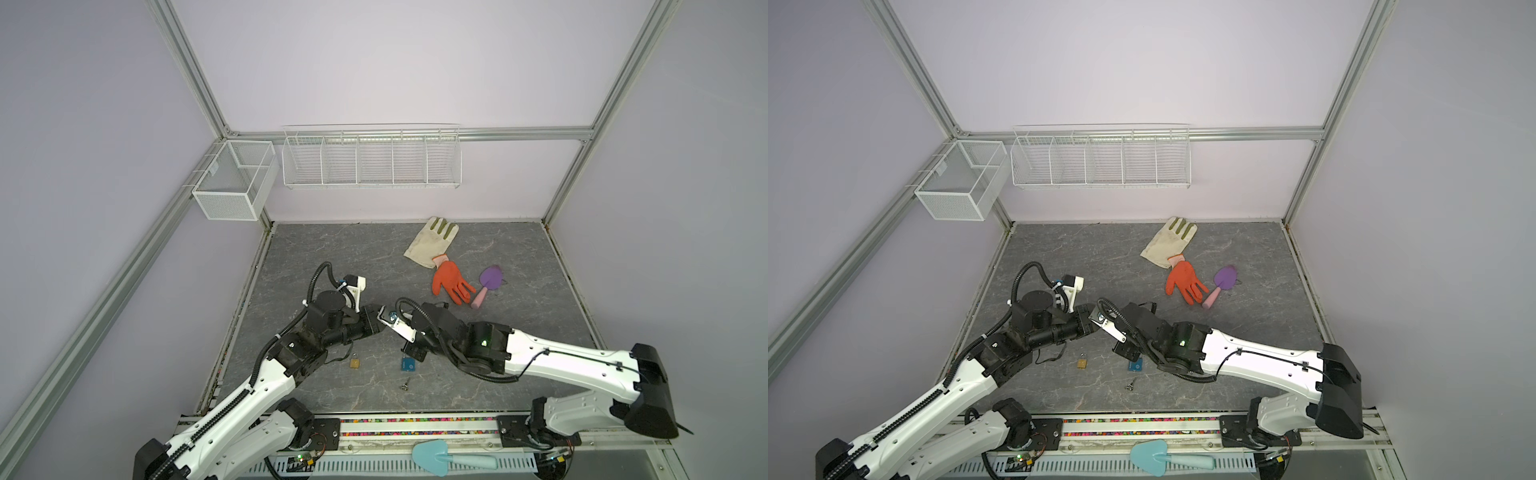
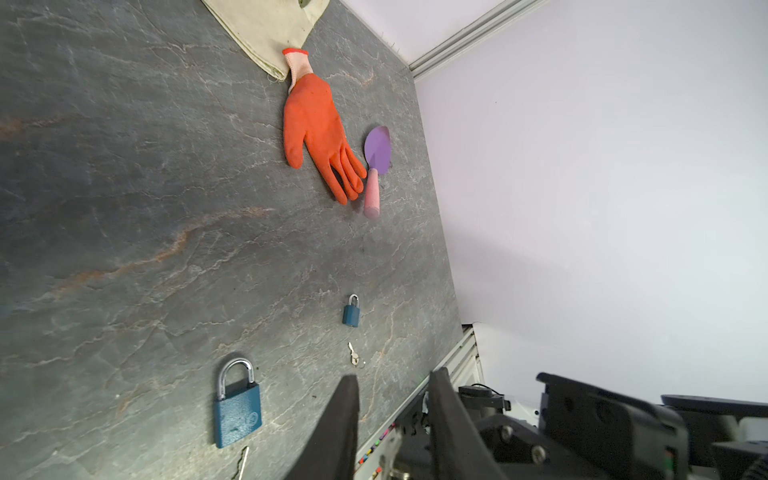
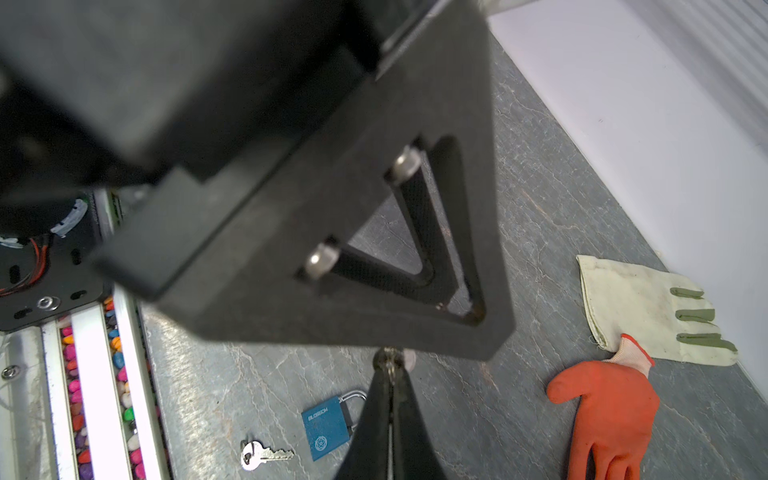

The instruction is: Unlock with the key

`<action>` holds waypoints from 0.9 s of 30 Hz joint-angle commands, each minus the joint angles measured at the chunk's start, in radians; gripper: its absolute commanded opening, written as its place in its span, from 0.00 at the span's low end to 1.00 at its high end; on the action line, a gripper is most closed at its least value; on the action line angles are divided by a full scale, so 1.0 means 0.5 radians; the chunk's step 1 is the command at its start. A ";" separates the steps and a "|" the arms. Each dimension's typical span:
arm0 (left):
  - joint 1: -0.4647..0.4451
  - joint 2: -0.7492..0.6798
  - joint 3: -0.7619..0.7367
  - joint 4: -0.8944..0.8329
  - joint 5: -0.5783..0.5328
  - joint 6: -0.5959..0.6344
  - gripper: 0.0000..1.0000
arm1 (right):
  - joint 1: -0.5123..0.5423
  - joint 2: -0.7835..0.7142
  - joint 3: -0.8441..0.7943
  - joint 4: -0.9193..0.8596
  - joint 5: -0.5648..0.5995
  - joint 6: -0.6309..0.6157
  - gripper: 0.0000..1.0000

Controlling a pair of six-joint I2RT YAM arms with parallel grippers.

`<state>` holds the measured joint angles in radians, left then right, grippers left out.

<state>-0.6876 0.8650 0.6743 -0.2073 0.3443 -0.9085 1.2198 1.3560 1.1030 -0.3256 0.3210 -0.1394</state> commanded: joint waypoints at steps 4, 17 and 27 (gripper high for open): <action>-0.011 0.029 -0.011 0.033 -0.033 0.004 0.21 | -0.009 -0.059 0.020 -0.039 -0.001 -0.064 0.06; -0.018 0.021 -0.005 -0.029 -0.062 0.030 0.01 | -0.013 -0.035 0.058 -0.057 0.024 -0.077 0.06; -0.018 -0.041 0.036 -0.018 -0.209 0.011 0.00 | -0.015 -0.022 0.118 -0.136 0.097 -0.028 0.23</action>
<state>-0.6964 0.8692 0.6746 -0.2123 0.3054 -0.9047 1.2186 1.3560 1.1290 -0.3698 0.3370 -0.1581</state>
